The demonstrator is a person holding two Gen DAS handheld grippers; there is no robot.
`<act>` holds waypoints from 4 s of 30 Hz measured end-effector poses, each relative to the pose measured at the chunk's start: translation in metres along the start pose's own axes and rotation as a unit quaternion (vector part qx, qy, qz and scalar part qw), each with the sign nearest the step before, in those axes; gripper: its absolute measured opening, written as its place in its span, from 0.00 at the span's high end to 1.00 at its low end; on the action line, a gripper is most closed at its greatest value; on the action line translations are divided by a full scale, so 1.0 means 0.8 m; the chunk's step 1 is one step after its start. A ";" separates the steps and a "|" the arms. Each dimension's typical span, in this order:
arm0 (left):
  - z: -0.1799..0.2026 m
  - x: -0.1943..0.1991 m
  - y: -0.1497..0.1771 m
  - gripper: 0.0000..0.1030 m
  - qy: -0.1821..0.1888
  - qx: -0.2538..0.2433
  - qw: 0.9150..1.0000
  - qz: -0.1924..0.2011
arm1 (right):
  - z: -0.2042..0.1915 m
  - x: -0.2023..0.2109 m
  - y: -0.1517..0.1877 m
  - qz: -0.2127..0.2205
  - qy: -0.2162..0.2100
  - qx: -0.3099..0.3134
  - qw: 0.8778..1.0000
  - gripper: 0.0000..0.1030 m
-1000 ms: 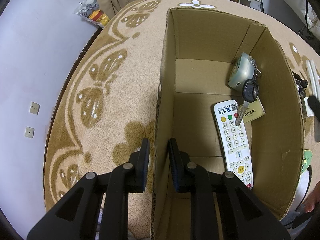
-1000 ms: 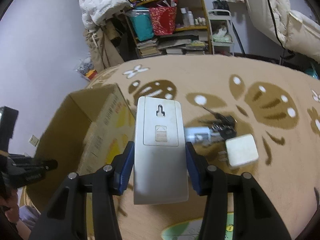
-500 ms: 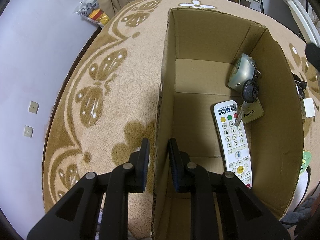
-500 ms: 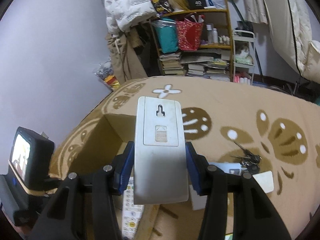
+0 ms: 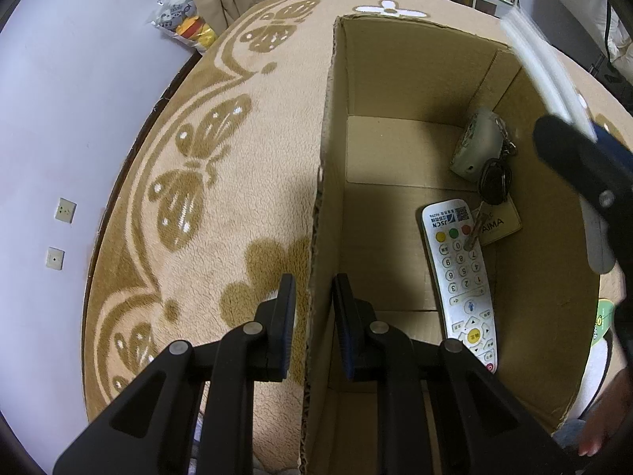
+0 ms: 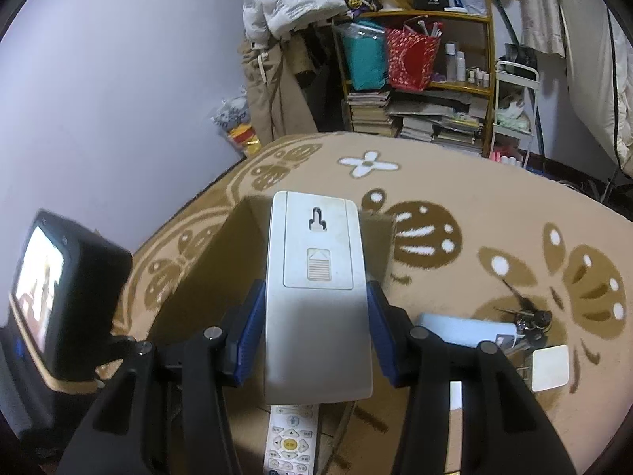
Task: Organize rigid objects
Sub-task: 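Carry the white device into the box onto the remote and release it, then move the right tool back and grasp the green Pochacco card, then lift the green card and turn it edge-up in the right tool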
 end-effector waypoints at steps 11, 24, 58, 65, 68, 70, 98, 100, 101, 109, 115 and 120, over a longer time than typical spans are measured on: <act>-0.001 0.000 -0.001 0.81 0.000 -0.001 1.000 0.000 | -0.008 -0.012 0.010 -0.007 0.014 0.028 0.999 0.54; 0.001 -0.002 -0.002 0.81 -0.003 0.000 1.000 0.000 | -0.009 0.007 0.009 0.013 0.032 0.039 0.999 0.55; 0.000 0.001 -0.001 0.80 -0.008 0.002 1.000 0.003 | 0.165 0.048 0.100 -0.046 0.157 -0.128 0.978 0.06; 0.000 0.002 -0.002 0.80 -0.007 0.002 1.000 0.003 | 0.191 0.045 0.154 -0.094 0.170 -0.175 0.965 0.06; -0.001 0.002 -0.001 0.80 -0.007 0.003 1.000 0.003 | 0.195 0.047 0.166 -0.106 0.173 -0.184 0.962 0.06; 0.000 0.002 -0.001 0.80 -0.006 0.003 1.000 0.003 | 0.197 0.050 0.170 -0.110 0.180 -0.189 0.959 0.06; -0.002 0.002 0.000 0.80 -0.013 -0.001 1.000 0.002 | 0.200 0.027 0.219 -0.179 0.199 -0.251 0.930 0.06; -0.002 0.002 0.000 0.80 -0.013 -0.001 1.000 0.002 | 0.201 0.026 0.217 -0.176 0.199 -0.249 0.931 0.06; -0.002 0.002 0.000 0.80 -0.013 -0.002 1.000 0.002 | 0.202 0.025 0.216 -0.174 0.199 -0.249 0.932 0.06; -0.002 0.002 0.000 0.80 -0.013 -0.001 1.000 0.002 | 0.199 0.012 0.206 -0.169 0.199 -0.238 0.935 0.02; -0.002 0.002 0.000 0.80 -0.014 -0.002 1.000 0.002 | 0.187 -0.005 0.209 -0.210 0.224 -0.195 0.931 0.00; -0.002 0.002 0.000 0.80 -0.014 -0.001 1.000 0.002 | 0.179 -0.009 0.208 -0.214 0.236 -0.190 0.929 0.02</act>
Point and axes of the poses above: each gripper's, at about its wrist camera, not at the fingertips, and x roughly against the way its jaws point, z to its right, y to its underside, the point moved 6 cm from there along -x, roughly the way its jaws point, and after that the axes turned 4 degrees about y, right-handed, at the moved point
